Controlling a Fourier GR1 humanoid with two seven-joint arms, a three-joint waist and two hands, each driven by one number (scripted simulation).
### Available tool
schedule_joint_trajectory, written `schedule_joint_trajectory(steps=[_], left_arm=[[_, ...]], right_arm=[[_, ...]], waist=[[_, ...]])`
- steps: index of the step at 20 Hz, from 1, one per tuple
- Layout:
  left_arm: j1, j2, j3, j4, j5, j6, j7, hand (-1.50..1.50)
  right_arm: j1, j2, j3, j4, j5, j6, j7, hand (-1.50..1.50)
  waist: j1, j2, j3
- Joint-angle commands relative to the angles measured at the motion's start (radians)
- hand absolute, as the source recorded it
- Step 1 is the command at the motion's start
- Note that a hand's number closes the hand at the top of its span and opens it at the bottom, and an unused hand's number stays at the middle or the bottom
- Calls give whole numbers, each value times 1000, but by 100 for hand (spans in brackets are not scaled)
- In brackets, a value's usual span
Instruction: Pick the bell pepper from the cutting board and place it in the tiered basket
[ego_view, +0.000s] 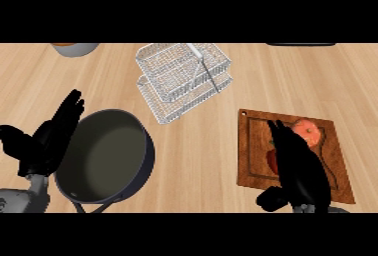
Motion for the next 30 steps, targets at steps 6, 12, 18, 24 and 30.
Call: schedule_joint_trajectory(steps=[6,12,18,24,30], left_arm=[[17,-10,48,11,9,-61,14,0],[58,-70,35,46,-47,-76,-30,0],[42,-88,64,-54,-68,-74,66,0],[42,-101,105,13,-79,-133,47,0],[57,-124,101,-2,-118,-131,27,0]], right_arm=[[42,98,-23,193,111,-23,15,-150],[54,124,-74,308,182,-90,-105,-150],[28,144,-128,364,277,-96,-136,-150],[41,158,-174,380,248,-8,-177,-150],[37,161,-170,473,229,48,-251,150]], waist=[[-8,4,-2],[-7,4,-2],[-6,4,-2],[-8,4,-2],[-4,5,-2]])
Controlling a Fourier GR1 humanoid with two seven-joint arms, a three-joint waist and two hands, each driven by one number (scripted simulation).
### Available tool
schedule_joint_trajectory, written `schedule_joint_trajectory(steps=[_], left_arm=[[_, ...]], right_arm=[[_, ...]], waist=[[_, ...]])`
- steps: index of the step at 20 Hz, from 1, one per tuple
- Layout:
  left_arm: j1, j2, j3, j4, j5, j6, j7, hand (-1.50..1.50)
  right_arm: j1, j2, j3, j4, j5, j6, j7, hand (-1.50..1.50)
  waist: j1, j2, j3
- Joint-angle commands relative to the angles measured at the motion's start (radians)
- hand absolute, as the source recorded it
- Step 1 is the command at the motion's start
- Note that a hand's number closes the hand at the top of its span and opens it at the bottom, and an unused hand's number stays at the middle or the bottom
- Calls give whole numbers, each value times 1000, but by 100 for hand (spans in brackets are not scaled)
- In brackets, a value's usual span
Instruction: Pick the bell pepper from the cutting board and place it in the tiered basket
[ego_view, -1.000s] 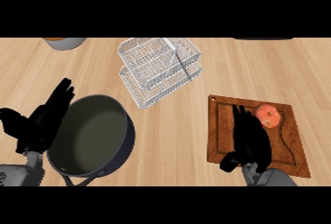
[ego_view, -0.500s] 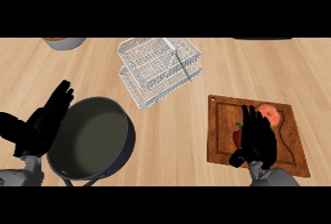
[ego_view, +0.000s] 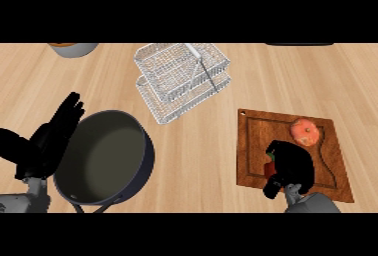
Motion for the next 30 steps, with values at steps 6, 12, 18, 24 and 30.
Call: schedule_joint_trajectory(steps=[6,12,18,24,30], left_arm=[[0,-54,19,120,-34,-40,-73,0],[26,-19,37,-8,-25,-35,42,0],[27,-29,38,-8,-37,-22,43,0],[25,-22,54,-5,-20,-40,37,0],[7,-42,37,2,-42,-33,41,0]], right_arm=[[-89,33,25,135,101,27,-66,150],[151,61,72,-47,240,-101,136,150],[279,164,166,-261,487,-179,395,150],[186,210,144,-495,632,-314,306,150],[79,269,340,-634,802,-223,387,150]], waist=[[2,7,-3],[-10,1,-3],[-23,-2,-4],[-28,-7,-3],[-7,0,-4]])
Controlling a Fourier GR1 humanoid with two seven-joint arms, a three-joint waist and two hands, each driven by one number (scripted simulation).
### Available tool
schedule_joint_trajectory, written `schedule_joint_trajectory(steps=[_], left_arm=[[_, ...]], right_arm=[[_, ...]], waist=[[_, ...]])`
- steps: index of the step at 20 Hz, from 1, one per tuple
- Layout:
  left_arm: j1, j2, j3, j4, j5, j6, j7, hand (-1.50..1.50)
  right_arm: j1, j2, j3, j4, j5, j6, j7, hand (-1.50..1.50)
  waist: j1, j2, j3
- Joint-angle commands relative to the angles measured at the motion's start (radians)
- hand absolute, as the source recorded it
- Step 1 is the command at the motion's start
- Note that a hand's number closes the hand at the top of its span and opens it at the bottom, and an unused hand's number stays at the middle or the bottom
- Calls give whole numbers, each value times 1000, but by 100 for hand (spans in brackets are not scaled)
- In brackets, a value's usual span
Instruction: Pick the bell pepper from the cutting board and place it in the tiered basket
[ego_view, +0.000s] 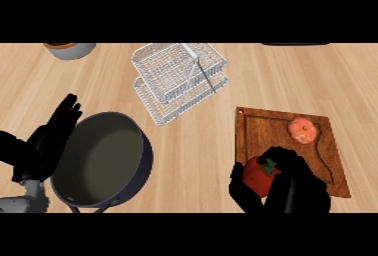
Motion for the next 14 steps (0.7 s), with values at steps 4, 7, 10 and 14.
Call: schedule_joint_trajectory(steps=[4,7,10,14], left_arm=[[38,-23,-31,-58,-3,-8,54,0],[-18,-37,-38,-12,-25,5,46,0],[-18,-41,-42,19,-32,-11,13,0],[-8,-31,-38,11,-27,-30,16,0]], right_arm=[[-274,33,109,-61,-3,153,254,150],[-407,33,86,-39,-101,227,308,150],[-564,33,29,78,-188,213,328,150],[-717,33,-52,238,-283,150,338,150]], waist=[[28,9,-3],[30,12,-4],[45,15,-5],[60,16,-4]])
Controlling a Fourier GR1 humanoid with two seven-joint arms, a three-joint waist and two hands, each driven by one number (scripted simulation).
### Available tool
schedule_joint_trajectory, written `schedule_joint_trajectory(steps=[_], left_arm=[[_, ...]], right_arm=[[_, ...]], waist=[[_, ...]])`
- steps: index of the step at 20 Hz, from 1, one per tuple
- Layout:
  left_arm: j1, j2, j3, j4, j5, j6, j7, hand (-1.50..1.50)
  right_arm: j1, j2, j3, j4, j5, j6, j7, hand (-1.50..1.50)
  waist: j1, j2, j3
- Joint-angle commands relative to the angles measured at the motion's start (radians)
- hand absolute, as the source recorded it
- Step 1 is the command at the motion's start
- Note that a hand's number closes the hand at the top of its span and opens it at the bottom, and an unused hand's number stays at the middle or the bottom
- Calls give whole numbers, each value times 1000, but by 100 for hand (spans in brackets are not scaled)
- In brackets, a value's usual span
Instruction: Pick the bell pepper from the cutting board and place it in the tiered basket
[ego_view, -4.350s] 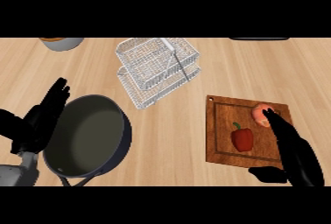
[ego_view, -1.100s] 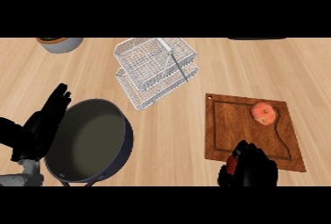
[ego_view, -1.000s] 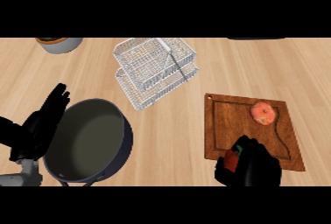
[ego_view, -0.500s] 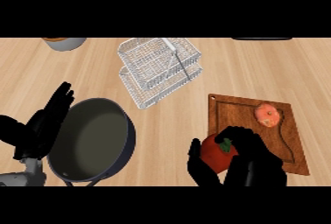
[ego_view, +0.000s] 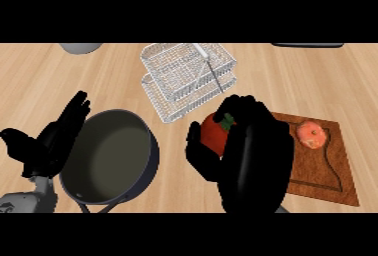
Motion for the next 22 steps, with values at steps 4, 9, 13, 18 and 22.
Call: schedule_joint_trajectory(steps=[4,9,13,18,22], left_arm=[[-27,-18,-32,11,-26,13,46,0],[-21,-5,-10,48,-6,-27,7,0],[-10,-34,-23,67,-21,-13,-11,0],[-17,-1,-4,34,-9,-36,10,0],[-23,-33,-20,28,-18,-14,24,0]], right_arm=[[-309,12,-174,293,-167,-43,175,150],[-437,12,-230,493,-231,-124,169,150],[-524,12,-282,601,-305,-142,155,150],[-551,12,-305,767,-331,-244,149,150],[-602,12,-261,854,-387,-304,176,150]], waist=[[21,9,-4],[29,13,-5],[23,11,-4],[35,14,-4],[43,12,-4]])
